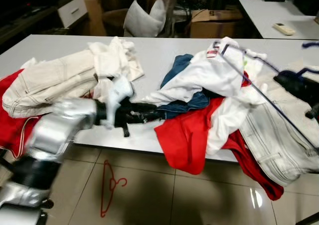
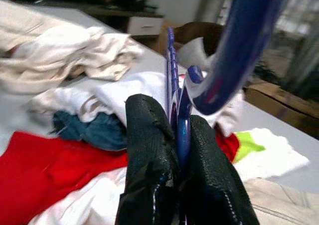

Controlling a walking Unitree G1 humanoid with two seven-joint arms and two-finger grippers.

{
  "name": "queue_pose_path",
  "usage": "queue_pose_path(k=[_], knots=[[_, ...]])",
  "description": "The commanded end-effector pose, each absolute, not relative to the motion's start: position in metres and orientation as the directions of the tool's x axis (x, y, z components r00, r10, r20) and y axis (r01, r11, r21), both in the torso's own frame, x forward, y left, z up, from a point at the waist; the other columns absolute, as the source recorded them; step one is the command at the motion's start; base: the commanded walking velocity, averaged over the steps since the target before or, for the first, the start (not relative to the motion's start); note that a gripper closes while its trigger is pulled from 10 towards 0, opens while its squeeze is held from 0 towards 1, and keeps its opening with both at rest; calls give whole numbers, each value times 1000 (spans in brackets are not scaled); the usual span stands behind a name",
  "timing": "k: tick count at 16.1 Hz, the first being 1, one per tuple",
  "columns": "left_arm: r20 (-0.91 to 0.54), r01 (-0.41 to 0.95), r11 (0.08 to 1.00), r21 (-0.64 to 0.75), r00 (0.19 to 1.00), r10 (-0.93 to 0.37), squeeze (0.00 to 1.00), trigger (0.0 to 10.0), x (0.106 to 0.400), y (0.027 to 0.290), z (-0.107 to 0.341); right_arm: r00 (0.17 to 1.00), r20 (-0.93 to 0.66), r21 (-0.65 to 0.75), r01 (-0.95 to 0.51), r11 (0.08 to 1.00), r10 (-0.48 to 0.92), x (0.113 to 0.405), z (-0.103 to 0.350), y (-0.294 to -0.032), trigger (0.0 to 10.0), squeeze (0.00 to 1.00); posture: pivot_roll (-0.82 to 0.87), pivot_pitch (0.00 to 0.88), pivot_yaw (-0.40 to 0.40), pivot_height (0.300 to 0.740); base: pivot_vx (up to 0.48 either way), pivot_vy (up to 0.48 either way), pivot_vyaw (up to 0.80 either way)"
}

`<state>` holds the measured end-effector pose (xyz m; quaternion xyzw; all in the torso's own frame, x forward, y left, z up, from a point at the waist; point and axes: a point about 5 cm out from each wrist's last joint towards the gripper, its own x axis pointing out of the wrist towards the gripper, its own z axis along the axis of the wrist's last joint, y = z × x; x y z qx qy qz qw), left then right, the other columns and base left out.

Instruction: Hang hanger

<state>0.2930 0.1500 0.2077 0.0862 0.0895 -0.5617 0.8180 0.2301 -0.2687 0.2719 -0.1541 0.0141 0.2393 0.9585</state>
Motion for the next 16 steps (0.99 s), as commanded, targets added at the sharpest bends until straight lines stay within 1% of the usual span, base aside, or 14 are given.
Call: queue_pose_path(k=[1, 3, 4, 5, 7, 8, 9, 10, 11, 12, 13, 14, 15, 16], knots=[[-182, 923, 385, 12, 380, -907, 1000, 10000, 287, 157, 227, 899, -47, -293, -429, 854, 436, 230, 282, -263, 10000, 0, -224, 0, 85, 740, 0, 0, 0], [-119, 916, 399, -35, 393, -912, 1000, 10000, 278, 160, 236, 919, -19, -283, -383, 880, 394, 231, 283, -261, 10000, 0, -213, 0, 75, 740, 0, 0, 0], [-46, 909, 412, -58, 410, -911, 1000, 10000, 274, 160, 247, 940, 5, -273, -327, 905, 342, 233, 282, -260, 10000, 0, -208, 0, 71, 740, 0, 0, 0], [-7, 901, 430, -53, 430, -903, 1000, 10000, 274, 160, 253, 951, 32, -262, -287, 921, 306, 235, 283, -259, 10000, 0, -204, 0, 67, 740, 0, 0, 0], [103, 831, 557, 0, 554, -826, 1000, 10000, 286, 160, 265, 969, 52, -245, -221, 944, 240, 239, 283, -259, 10000, 0, -202, 0, 65, 740, 0, 0, 0], [149, 727, 686, 32, 675, -723, 1000, 10000, 298, 157, 268, 972, 31, -288, -214, 934, 232, 240, 280, -256, 10000, 0, -202, 0, 63, 740, 0, 0, 0], [96, 653, 753, 84, 746, -658, 1000, 10000, 304, 155, 257, 972, 66, -227, -205, 952, 226, 241, 278, -250, 10000, 0, -207, 0, 69, 740, 0, 0, 0], [109, 586, 802, 115, 795, -597, 831, 10000, 306, 154, 251, 970, 112, -176, -196, 965, 218, 241, 277, -240, 10000, 0, -215, 0, 78, 740, 0, 0, 0], [143, 504, 857, 111, 845, -515, 16, 10000, 306, 156, 245, 962, 192, -97, -178, 979, 194, 240, 276, -227, 10000, 0, -217, 0, 82, 740, 0, 0, 0], [141, 473, 875, 103, 864, -483, 16, 10000, 307, 157, 242, 958, 223, -61, -172, 983, 181, 239, 276, -223, 10000, 0, -217, 0, 82, 740, 0, 0, 0], [126, 451, 885, 111, 877, -463, 0, 10000, 305, 157, 232, 962, 232, -24, -144, 989, 146, 239, 270, -213, 10000, 0, -217, 0, 82, 740, 0, 0, 0], [108, 438, 894, 96, 888, -446, 0, 10000, 304, 156, 221, 960, 227, 25, -174, 984, 163, 238, 263, -199, 10000, 0, -221, 0, 87, 740, 0, 277, 0], [77, 418, 903, 98, 902, -425, 0, 10000, 302, 154, 209, 966, 218, 51, -153, 987, 138, 239, 255, -190, 10000, 0, -223, 0, 87, 740, 0, 382, 0], [64, 406, 909, 97, 908, -413, 0, 10000, 301, 151, 202, 968, 207, 47, -157, 986, 144, 238, 249, -183, 10000, 0, -222, 0, 88, 740, 0, 401, 0]])
